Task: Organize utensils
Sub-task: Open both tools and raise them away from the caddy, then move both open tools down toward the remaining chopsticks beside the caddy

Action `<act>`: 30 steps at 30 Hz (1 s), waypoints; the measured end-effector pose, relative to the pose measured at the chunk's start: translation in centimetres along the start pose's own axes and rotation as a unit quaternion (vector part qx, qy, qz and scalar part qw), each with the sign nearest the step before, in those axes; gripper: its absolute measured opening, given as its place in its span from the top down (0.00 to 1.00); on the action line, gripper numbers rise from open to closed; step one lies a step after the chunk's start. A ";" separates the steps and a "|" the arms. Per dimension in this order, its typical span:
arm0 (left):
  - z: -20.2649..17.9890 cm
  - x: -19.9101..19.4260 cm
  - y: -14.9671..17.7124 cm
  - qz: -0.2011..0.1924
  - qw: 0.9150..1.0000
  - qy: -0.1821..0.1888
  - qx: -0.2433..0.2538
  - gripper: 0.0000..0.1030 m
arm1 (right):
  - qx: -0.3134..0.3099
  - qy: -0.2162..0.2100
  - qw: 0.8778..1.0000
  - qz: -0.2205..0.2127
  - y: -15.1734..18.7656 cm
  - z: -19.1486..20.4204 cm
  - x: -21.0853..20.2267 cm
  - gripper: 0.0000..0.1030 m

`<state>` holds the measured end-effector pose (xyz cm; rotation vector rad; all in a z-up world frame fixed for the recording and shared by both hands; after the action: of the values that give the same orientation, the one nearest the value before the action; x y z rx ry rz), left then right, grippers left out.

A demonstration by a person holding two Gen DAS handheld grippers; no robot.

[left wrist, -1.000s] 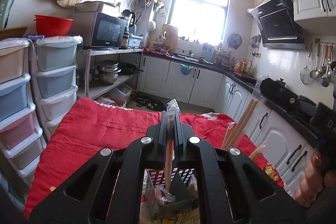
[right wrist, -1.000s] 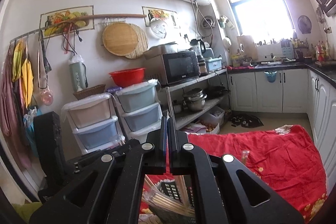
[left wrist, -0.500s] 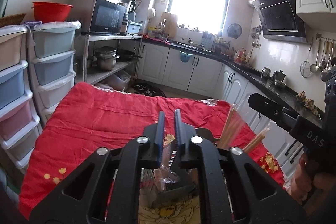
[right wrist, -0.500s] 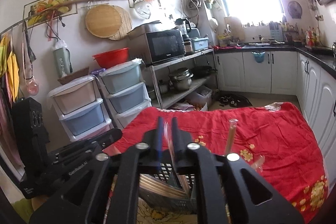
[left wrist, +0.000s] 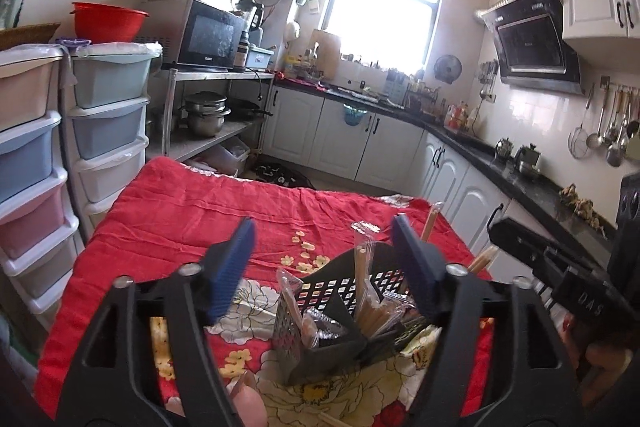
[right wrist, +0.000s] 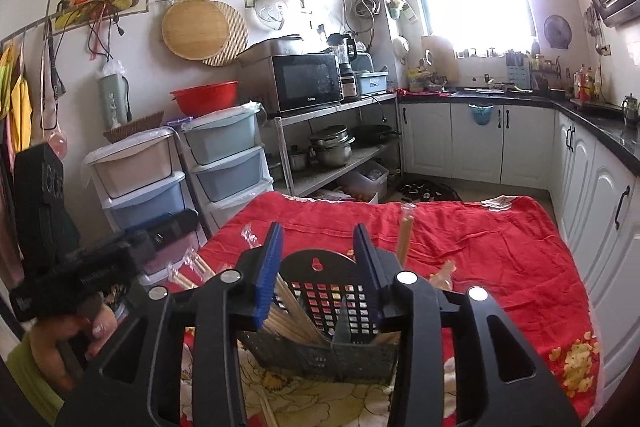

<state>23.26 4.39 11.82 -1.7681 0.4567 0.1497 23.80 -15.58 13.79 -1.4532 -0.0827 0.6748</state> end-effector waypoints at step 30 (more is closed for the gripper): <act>2.3 -4.1 7.3 0.051 0.998 -0.010 -0.040 0.11 | -0.043 -0.006 0.999 0.031 5.1 1.2 -3.7 0.55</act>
<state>17.03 6.19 6.06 -1.8211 0.5324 0.2603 18.31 -16.38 10.47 -1.5392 -0.0767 0.7389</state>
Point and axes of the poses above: each gripper's, at about its wrist camera, not at the fingertips, and x roughly the way its jaws point, z to its left, y to its underside, the point moved 1 cm from there along x, roughly the way its jaws point, and after that the axes turned 1 degree about z, right-handed, at the moved point
